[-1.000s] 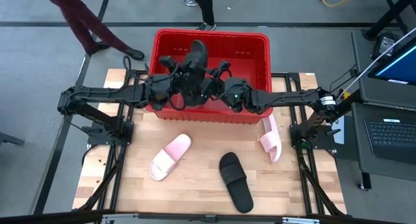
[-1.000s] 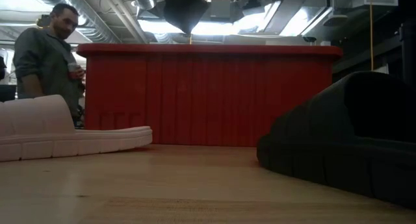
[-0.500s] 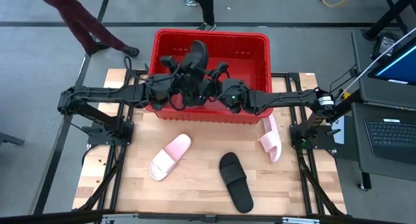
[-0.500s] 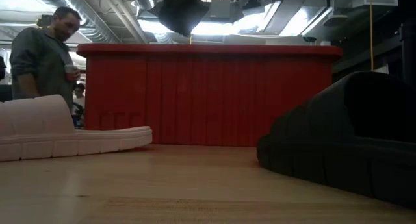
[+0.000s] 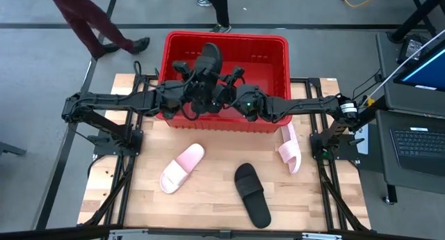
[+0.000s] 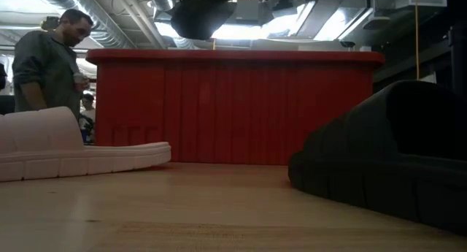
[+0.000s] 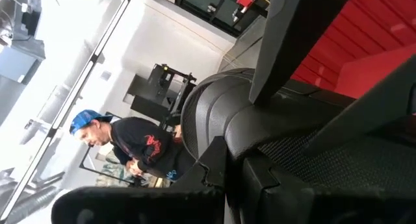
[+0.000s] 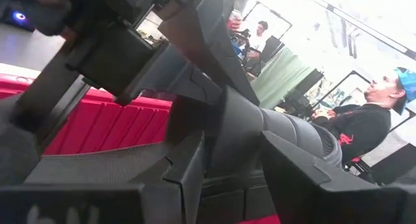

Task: Pick and place slides into bin
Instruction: Put the top black slipper into the red bin

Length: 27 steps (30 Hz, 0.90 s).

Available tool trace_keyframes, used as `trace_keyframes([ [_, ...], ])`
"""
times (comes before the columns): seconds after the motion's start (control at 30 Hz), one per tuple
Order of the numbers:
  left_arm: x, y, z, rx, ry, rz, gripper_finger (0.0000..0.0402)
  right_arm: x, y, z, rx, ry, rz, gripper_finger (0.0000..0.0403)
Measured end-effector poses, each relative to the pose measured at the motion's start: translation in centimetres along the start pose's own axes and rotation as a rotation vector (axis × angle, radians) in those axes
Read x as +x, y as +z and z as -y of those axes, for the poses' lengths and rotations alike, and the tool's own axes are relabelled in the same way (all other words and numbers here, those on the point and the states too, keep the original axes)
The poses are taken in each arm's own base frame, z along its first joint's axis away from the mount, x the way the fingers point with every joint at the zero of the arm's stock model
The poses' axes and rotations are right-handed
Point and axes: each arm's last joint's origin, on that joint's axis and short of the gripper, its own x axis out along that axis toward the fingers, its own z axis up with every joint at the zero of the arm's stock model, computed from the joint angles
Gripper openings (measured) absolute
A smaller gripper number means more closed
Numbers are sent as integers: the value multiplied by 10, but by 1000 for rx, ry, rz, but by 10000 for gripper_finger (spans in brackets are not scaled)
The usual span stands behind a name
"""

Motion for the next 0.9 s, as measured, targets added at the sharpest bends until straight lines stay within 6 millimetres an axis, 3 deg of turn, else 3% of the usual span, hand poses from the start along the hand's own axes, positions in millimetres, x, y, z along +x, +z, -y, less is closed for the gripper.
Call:
trace_keyframes([
  [0.9,-1,1,1,4,-25,30,4,1,-1,-1,122,33,8,149],
])
